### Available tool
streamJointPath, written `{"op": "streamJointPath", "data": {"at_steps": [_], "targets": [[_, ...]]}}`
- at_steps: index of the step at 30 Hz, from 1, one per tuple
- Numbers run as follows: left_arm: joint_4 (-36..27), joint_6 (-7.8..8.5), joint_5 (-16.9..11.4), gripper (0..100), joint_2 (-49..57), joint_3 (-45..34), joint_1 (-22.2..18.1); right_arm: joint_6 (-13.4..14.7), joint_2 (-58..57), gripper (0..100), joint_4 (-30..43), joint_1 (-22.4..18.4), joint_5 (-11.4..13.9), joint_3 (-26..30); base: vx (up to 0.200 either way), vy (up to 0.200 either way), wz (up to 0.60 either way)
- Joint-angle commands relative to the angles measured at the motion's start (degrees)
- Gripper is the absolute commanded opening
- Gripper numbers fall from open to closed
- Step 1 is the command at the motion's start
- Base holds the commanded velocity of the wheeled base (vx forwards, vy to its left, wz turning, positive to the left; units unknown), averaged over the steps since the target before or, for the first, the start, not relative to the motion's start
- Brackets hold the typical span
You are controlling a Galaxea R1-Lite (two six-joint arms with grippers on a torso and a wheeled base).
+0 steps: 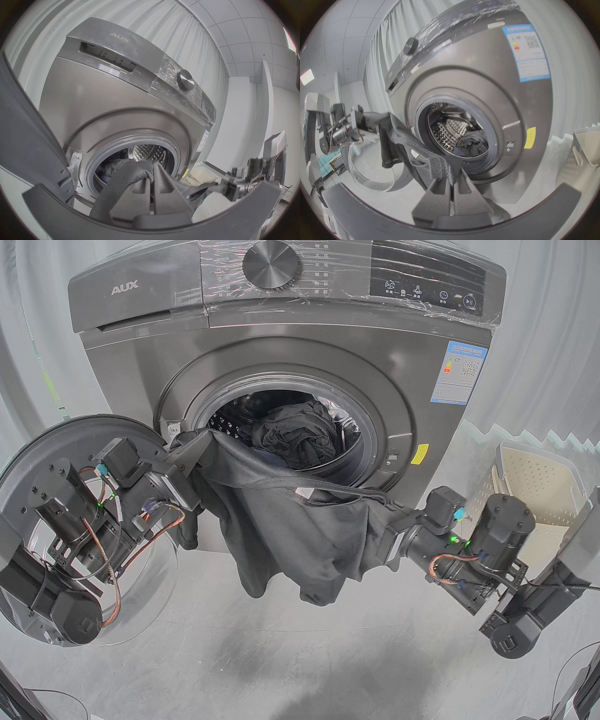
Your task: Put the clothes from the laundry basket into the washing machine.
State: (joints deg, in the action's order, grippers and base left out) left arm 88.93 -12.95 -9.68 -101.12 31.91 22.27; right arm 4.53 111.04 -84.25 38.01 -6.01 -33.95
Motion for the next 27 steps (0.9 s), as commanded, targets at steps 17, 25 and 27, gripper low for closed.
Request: {"op": "streamJointPath", "data": {"at_steps": [17, 25, 27], "targets": [[0.01, 4.16, -0.08, 0, 4.18, -5.28, -0.30, 1.53, -9.97, 0, -0.74, -2.33, -1.28, -6.39, 0.000, 0.000, 0.00], [0.01, 4.16, -0.16, 0, 6.11, -4.58, -0.21, 1.88, -10.06, 0, -1.00, -2.33, -1.46, -7.80, 0.000, 0.000, 0.00], [0.01, 4.07, -0.16, 0, 6.37, -4.58, -0.12, 1.88, -10.15, 0, -1.00, -2.41, -1.46, -8.06, 0.000, 0.000, 0.00]]}}
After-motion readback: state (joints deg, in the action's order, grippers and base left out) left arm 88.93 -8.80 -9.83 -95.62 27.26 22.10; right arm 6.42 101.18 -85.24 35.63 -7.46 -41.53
